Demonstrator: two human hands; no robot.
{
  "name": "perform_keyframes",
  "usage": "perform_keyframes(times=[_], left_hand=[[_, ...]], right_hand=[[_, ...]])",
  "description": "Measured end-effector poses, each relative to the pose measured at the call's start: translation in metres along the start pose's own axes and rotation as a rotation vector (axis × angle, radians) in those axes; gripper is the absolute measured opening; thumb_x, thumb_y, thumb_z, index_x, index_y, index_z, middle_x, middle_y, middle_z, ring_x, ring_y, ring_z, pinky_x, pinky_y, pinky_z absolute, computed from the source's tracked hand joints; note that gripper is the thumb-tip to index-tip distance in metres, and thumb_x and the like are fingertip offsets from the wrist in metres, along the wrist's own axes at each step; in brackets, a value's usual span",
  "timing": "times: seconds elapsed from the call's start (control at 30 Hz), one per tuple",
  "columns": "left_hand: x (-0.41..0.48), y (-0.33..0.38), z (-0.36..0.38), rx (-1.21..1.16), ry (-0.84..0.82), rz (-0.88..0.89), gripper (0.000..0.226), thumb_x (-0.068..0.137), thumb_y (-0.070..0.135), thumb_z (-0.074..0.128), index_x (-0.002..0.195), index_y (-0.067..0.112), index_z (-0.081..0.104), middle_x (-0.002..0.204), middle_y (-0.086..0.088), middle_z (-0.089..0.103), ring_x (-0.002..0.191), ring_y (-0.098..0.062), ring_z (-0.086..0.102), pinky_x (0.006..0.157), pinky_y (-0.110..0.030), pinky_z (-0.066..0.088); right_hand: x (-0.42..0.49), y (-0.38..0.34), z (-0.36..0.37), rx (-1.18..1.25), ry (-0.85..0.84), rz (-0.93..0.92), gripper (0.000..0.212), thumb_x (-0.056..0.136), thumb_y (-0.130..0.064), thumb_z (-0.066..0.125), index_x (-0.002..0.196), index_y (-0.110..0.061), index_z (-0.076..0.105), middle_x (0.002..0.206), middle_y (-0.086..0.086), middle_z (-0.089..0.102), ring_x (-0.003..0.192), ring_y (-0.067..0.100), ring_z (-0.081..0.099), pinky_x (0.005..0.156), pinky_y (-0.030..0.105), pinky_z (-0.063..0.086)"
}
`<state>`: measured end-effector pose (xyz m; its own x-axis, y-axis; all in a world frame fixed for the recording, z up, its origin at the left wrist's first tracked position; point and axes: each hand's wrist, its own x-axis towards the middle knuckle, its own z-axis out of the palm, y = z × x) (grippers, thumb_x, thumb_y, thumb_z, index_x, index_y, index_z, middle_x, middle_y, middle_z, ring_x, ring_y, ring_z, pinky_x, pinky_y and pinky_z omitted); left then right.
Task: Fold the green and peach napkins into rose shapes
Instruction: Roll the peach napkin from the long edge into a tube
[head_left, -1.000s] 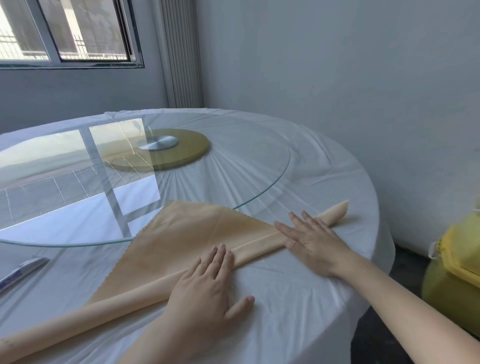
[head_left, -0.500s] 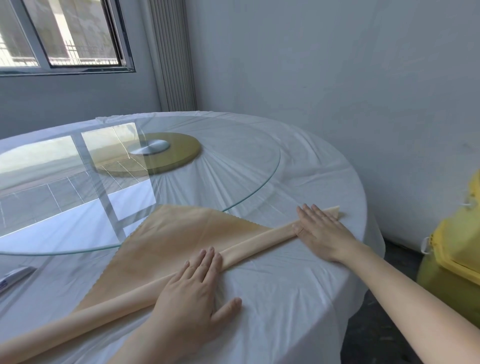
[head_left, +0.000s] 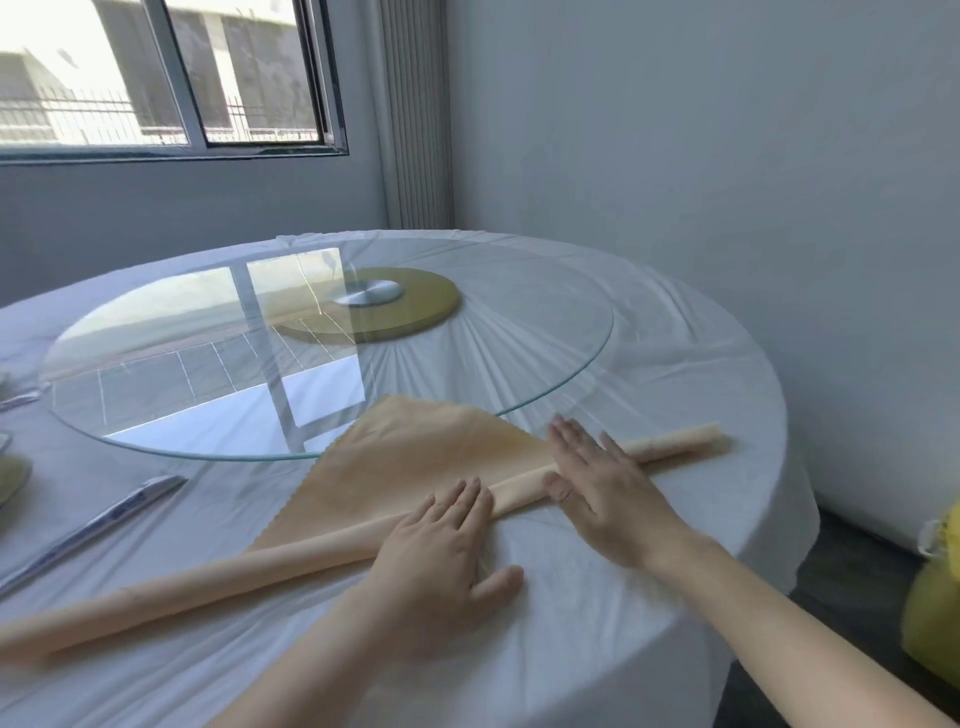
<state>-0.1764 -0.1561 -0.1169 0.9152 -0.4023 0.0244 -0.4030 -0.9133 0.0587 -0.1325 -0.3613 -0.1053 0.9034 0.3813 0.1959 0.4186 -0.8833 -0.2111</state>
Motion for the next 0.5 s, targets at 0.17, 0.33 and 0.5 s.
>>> perform_keyframes(times=[0.17, 0.33, 0.5], left_hand=[[-0.003, 0.002, 0.001, 0.004, -0.003, -0.037, 0.104, 0.064, 0.075, -0.003, 0.151, 0.017, -0.004, 0.159, -0.002, -0.006, 0.144, -0.012, -0.012, 0.118, -0.035, -0.006], [-0.022, -0.005, -0.002, 0.054, -0.062, -0.162, 0.095, 0.081, 0.077, 0.009, 0.15, 0.013, -0.005, 0.158, -0.004, -0.008, 0.144, -0.013, -0.013, 0.115, -0.036, -0.01], [-0.05, -0.027, -0.01, 0.071, -0.099, -0.29, 0.089, 0.086, 0.072, 0.017, 0.15, 0.013, -0.005, 0.158, -0.004, -0.009, 0.144, -0.014, -0.013, 0.118, -0.037, -0.005]], right_hand=[[0.005, -0.039, 0.021, 0.013, -0.109, -0.135, 0.119, 0.055, -0.075, -0.036, 0.15, -0.02, 0.011, 0.158, -0.006, 0.005, 0.143, 0.003, -0.001, 0.113, 0.023, -0.005], [0.004, -0.04, 0.024, -0.048, -0.145, -0.135, 0.096, 0.066, -0.059, -0.019, 0.15, -0.02, 0.009, 0.158, -0.006, 0.004, 0.143, 0.003, -0.002, 0.11, 0.018, -0.008], [0.004, -0.044, 0.021, -0.043, -0.148, -0.12, 0.097, 0.064, -0.056, -0.018, 0.15, -0.018, 0.009, 0.158, -0.005, 0.004, 0.143, 0.004, -0.001, 0.11, 0.018, -0.007]])
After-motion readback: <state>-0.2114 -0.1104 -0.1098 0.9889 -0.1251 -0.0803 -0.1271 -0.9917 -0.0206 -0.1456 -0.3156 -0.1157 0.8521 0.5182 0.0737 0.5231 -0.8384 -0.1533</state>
